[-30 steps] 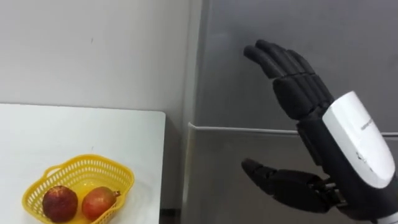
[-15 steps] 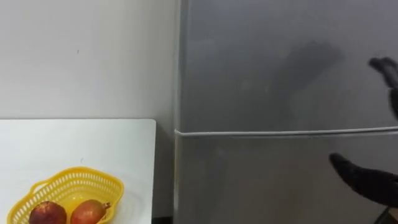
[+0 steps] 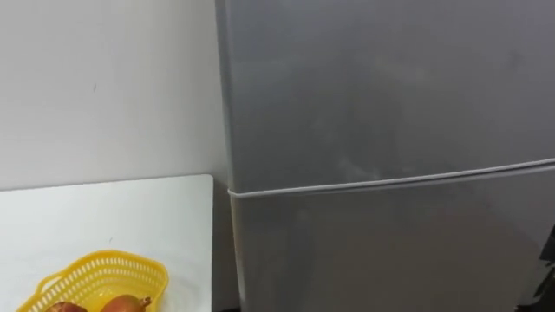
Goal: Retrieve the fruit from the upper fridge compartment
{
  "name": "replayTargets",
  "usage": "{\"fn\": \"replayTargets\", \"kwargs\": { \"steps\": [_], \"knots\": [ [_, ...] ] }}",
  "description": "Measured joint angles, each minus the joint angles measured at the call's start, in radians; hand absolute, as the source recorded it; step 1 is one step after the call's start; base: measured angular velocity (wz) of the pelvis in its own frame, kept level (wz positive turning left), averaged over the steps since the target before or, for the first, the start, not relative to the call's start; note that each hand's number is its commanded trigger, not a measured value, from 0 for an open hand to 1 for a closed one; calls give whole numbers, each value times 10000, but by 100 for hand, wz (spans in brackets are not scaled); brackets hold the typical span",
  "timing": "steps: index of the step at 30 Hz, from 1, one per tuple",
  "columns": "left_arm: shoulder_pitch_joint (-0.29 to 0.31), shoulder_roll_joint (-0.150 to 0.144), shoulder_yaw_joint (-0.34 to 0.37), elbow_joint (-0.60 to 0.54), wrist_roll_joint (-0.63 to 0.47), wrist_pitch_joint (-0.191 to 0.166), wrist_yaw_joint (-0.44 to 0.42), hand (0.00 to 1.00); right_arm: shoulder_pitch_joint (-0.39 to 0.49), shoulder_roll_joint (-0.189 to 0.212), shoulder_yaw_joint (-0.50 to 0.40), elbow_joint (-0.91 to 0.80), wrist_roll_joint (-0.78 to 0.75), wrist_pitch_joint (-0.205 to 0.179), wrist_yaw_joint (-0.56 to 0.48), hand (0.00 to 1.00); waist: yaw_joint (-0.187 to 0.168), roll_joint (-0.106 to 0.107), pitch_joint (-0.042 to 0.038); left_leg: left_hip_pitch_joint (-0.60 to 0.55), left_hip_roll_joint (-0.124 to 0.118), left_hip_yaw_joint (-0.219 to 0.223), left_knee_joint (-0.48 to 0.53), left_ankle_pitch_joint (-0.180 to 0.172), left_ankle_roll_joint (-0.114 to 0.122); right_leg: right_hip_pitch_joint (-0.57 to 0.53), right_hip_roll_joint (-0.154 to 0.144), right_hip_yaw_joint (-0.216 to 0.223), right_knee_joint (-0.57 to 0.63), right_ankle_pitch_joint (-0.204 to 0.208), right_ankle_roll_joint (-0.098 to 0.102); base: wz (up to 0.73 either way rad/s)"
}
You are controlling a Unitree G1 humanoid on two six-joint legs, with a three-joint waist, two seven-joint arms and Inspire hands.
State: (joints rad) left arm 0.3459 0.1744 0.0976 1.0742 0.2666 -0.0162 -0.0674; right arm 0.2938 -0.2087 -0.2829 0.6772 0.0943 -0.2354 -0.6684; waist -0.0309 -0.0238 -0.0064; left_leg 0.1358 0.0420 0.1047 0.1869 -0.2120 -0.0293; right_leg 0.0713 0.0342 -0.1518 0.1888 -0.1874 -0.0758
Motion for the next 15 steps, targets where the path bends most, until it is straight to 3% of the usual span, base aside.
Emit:
{"fn": "replayTargets", "kwargs": {
  "steps": [4,9,13,15],
  "knots": [
    [23,-34,3,-26,21,356,-3,0,-184,-1,93,2035,486,374,474,0,-65,1,14,163,-10,-15,-64,0,0,219,-26,-117,-34,-86,-1,9],
    [93,-102,1,-376,129,998,-106,0,-471,111,491,5109,575,1583,2138,0,-148,-23,31,315,-33,-56,-74,0,0,435,-79,-293,-65,-177,-19,6],
    [64,-149,18,-392,210,1357,-199,0,-466,293,865,5883,464,2460,3401,0,-132,-20,36,495,-48,-42,-79,-1,-1,570,-103,-303,-25,-272,-30,-2],
    [-23,-214,67,-392,213,1455,-239,0,-551,314,1207,6100,-99,2655,3987,0,-91,-9,44,495,-44,-17,-74,-1,0,562,-102,-302,-28,-274,-35,-3]
  ]
}}
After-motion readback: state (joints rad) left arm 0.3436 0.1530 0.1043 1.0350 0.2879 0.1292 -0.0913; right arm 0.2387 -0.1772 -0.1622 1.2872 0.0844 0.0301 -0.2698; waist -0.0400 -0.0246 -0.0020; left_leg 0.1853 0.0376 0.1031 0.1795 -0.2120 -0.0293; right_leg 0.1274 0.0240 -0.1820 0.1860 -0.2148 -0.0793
